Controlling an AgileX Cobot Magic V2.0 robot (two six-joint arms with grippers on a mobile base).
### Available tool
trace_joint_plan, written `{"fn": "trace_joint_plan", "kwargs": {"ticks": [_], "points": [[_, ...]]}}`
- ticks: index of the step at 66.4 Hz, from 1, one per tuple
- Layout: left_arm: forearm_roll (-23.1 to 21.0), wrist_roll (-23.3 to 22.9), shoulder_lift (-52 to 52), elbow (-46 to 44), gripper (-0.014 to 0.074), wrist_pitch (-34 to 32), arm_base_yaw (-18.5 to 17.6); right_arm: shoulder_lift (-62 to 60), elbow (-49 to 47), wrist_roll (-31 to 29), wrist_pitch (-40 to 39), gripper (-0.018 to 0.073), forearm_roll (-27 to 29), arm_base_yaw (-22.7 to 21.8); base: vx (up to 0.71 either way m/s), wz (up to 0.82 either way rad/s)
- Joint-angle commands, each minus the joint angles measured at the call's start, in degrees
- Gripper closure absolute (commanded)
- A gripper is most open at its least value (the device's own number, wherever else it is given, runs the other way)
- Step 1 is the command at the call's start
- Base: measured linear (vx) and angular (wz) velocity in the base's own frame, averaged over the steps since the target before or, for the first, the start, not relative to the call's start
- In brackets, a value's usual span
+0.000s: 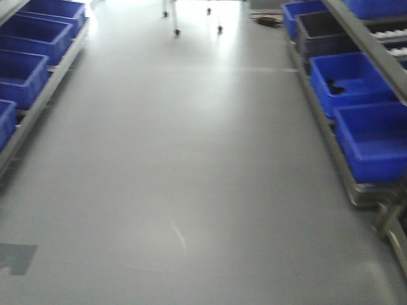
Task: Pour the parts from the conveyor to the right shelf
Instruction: 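Drive to the metal shelf and face an empty blue bin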
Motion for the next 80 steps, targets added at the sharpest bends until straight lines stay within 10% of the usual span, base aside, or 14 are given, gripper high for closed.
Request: {"fn": "trace_joint_plan", "kwargs": {"ticks": [1, 80], "points": [[-0.5, -0.5, 0.9, -1.1, 0.0602, -4.5, -0.5, 1.0, -1.6, -0.5, -4.7, 0.0564, 0.0, -0.5, 0.54, 0.59], [-0.5, -0.5, 0.9, -1.1, 0.0602, -4.5, -0.5, 1.0, -1.6, -0.5, -4.7, 0.0564, 0.0, -0.5, 0.38, 0.91]]}}
